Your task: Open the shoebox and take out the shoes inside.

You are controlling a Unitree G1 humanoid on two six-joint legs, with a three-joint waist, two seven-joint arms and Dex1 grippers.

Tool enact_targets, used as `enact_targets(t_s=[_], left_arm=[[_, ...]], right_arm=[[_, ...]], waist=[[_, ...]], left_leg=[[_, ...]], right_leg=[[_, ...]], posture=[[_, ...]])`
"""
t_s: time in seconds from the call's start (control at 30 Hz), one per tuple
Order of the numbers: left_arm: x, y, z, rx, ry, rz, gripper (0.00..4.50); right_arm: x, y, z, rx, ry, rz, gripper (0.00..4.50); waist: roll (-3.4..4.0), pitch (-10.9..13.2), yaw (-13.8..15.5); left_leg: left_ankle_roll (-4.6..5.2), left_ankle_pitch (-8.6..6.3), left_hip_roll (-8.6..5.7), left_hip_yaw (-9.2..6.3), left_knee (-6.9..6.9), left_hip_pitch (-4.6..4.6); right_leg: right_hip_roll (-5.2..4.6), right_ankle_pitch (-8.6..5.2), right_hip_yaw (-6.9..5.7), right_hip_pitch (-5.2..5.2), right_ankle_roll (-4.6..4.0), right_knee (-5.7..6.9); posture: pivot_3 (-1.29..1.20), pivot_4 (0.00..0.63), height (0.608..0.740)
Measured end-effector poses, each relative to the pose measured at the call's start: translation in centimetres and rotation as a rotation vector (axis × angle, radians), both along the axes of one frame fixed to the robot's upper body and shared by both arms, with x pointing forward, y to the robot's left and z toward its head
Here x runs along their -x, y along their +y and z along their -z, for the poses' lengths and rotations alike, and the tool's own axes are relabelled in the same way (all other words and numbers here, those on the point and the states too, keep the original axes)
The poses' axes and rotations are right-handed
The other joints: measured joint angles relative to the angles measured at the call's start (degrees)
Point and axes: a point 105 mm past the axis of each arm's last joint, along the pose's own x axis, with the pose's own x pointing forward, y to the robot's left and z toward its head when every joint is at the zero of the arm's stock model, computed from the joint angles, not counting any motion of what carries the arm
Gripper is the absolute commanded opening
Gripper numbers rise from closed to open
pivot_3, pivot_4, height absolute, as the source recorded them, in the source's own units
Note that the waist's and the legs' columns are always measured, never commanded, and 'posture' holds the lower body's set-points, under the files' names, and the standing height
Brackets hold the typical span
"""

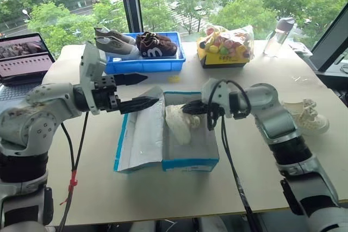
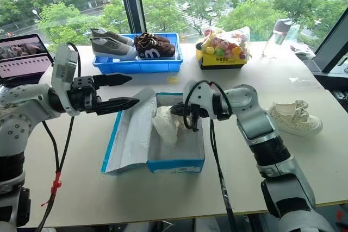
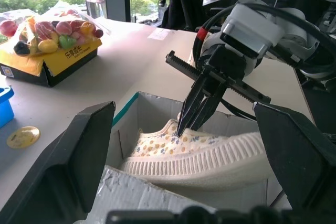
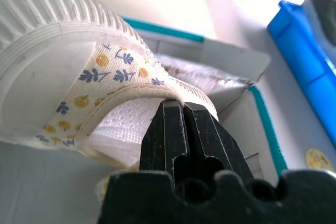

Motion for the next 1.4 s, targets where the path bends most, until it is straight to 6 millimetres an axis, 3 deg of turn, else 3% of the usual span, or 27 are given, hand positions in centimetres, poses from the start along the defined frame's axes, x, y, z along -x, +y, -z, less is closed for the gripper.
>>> enact_targets(t_s=[0.27,0.33,0.4,0.43,0.53,0.67,0.77,0.9,1.03,1.13,1.23,1.4], left_arm=[[0.0,0.0,-0.3,-0.008,-0.005,0.017,4.5],[0.0,-0.1,-0.3,-0.01,-0.001,0.023,4.5],[0.0,-0.2,-0.2,-0.012,0.002,0.029,4.5],[0.0,-0.3,-0.2,-0.014,0.004,0.036,4.5],[-0.2,-0.5,0.1,-0.012,0.013,0.039,4.5],[-0.4,-1.0,0.5,0.001,0.025,0.052,4.5],[-0.4,-1.4,0.7,0.008,0.03,0.061,4.5],[-0.5,-1.5,1.3,0.001,0.041,0.061,4.5],[-0.7,-1.5,1.8,-0.012,0.045,0.059,4.5],[-0.8,-1.8,2.1,-0.008,0.045,0.069,4.5],[-0.8,-2.1,2.7,-0.014,0.059,0.077,4.5],[-1.0,-2.7,2.9,0.001,0.054,0.073,4.5]], right_arm=[[0.1,-1.2,-2.9,-0.314,0.208,0.007,0.02],[-0.1,-2.4,-5.4,-0.457,0.281,0.018,0.02],[0.2,-4.0,-9.0,-0.528,0.221,0.031,0.02],[0.3,-5.5,-10.9,-0.52,0.147,0.073,0.02],[-0.4,-9.8,-13.7,-0.421,-0.063,0.289,0.02],[-2.9,-16.1,-11.4,-0.1,-0.172,0.63,0.02],[-3.0,-19.4,-9.3,0.081,-0.125,0.743,0.02],[0.4,-22.8,-9.7,0.253,-0.029,0.779,0.02],[4.5,-23.0,-10.9,0.32,0.089,0.696,0.02],[6.2,-25.1,-11.4,0.365,0.138,0.763,0.02],[7.0,-27.1,-8.9,0.407,0.271,0.816,0.02],[8.0,-29.2,-3.9,0.413,0.498,0.92,0.02]], waist=[[0.0,0.0,-0.01],[0.01,0.01,-0.05],[0.01,0.01,0.01],[0.02,0.01,0.15],[-0.01,0.0,0.67],[-0.03,-0.01,0.48],[0.05,0.04,0.02],[0.28,0.16,-0.24],[0.29,0.17,-0.38],[0.28,0.17,-0.08],[0.27,0.17,-0.02],[0.29,0.16,-0.01]], left_leg=[[0.01,0.0,0.0,0.0,-0.01,0.02],[0.01,0.0,-0.02,0.0,-0.01,-0.04],[0.02,-0.01,0.0,0.0,-0.04,-0.04],[0.04,-0.02,-0.01,0.0,-0.04,-0.04],[0.13,-0.07,-0.05,0.03,-0.04,-0.02],[0.15,-0.08,-0.08,0.23,0.02,-0.01],[0.16,-0.08,-0.02,0.31,-0.05,-0.03],[0.23,-0.12,0.09,0.45,-0.07,-0.03],[0.25,-0.14,0.11,0.55,-0.02,0.1],[0.25,-0.14,0.17,0.55,-0.04,0.49],[0.39,-0.24,0.19,0.58,-0.08,1.01],[0.4,-0.25,0.21,0.66,-0.08,0.92]], right_leg=[[0.01,0.0,0.01,0.0,0.0,0.03],[-0.02,0.0,0.03,-0.08,0.0,0.07],[0.0,0.0,0.01,-0.08,0.0,0.38],[-0.01,0.0,-0.01,-0.09,0.0,0.37],[-0.05,-0.01,-0.1,0.02,0.01,0.28],[-0.06,-0.01,0.05,0.03,0.01,0.24],[-0.02,-0.01,0.16,-0.11,0.01,0.36],[0.03,-0.02,0.2,-0.14,0.02,0.33],[-0.02,-0.03,0.25,-0.01,0.04,0.02],[0.01,-0.02,0.18,0.53,0.05,-0.19],[-0.02,-0.07,0.18,1.15,0.1,-0.33],[-0.02,-0.06,0.28,0.95,0.11,-0.17]], posture=[[0.0,0.15,0.736],[0.0,0.15,0.736],[0.0,0.15,0.736],[0.0,0.15,0.736],[0.0,0.15,0.736],[0.0,0.15,0.736],[0.0,0.15,0.736],[0.0,0.15,0.736],[0.0,0.15,0.736],[0.0,0.15,0.736],[0.0,0.15,0.736],[0.0,0.15,0.736]])
